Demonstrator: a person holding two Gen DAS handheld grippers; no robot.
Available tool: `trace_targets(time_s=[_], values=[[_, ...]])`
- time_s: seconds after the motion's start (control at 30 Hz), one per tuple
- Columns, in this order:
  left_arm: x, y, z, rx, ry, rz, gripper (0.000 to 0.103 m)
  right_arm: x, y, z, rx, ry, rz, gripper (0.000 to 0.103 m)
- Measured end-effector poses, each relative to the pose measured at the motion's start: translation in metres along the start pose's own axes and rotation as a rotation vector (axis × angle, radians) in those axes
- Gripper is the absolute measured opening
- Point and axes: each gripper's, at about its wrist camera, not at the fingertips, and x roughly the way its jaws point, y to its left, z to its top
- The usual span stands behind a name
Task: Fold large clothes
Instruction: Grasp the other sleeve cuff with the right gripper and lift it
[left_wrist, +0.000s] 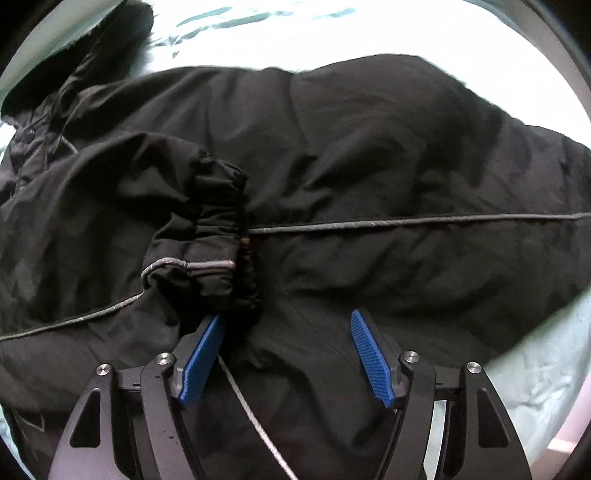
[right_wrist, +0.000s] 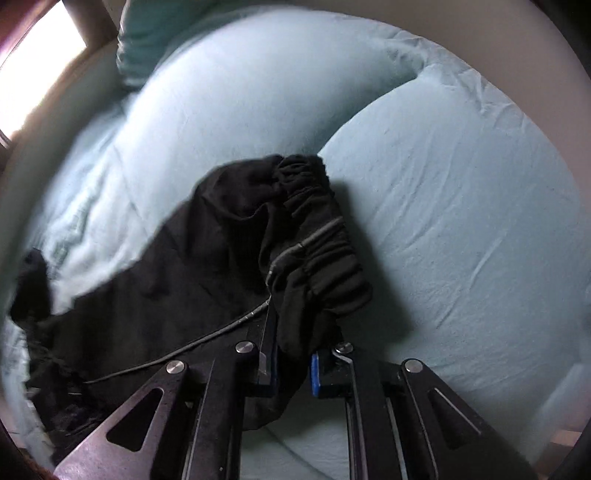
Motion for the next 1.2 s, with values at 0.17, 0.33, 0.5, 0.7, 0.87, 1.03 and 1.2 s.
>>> trace_targets(time_s=[0.17,0.33,0.5,0.7,0.87,1.03,1.2], values=[[-0.064,0.035,-0.024,-0.03,-0.114,-0.061,0.071,-0.058,0.06,-0.009,-0.11,-0.11,0.056,0.014],[-0.122,0.099,-0.062,-0.133,-0.201,-0.002,0.071,-0.105,0.157,-0.042,-0.272,-0.173,0.168,0.013],[-0.17,0.181,-0.107,-0.262,-0.246,0.071,0.071,-0.126,0.289,-0.102,-0.501,-0.176,0.238,0.013],[-0.201,0.27,-0.158,-0.355,-0.252,0.118,0.071,-0.122,0.42,-0.194,-0.699,-0.162,0.256,0.013],[-0.213,0.324,-0.187,-0.359,-0.249,0.133,0.071,-0.112,0.5,-0.266,-0.787,-0.154,0.231,0.013],[-0.215,0.37,-0.201,-0.33,-0.239,0.126,0.071,-0.1,0.551,-0.303,-0.801,-0.112,0.243,0.013],[-0.205,0.402,-0.196,-0.32,-0.238,0.1,0.071,-0.086,0.605,-0.33,-0.825,-0.056,0.268,0.013]])
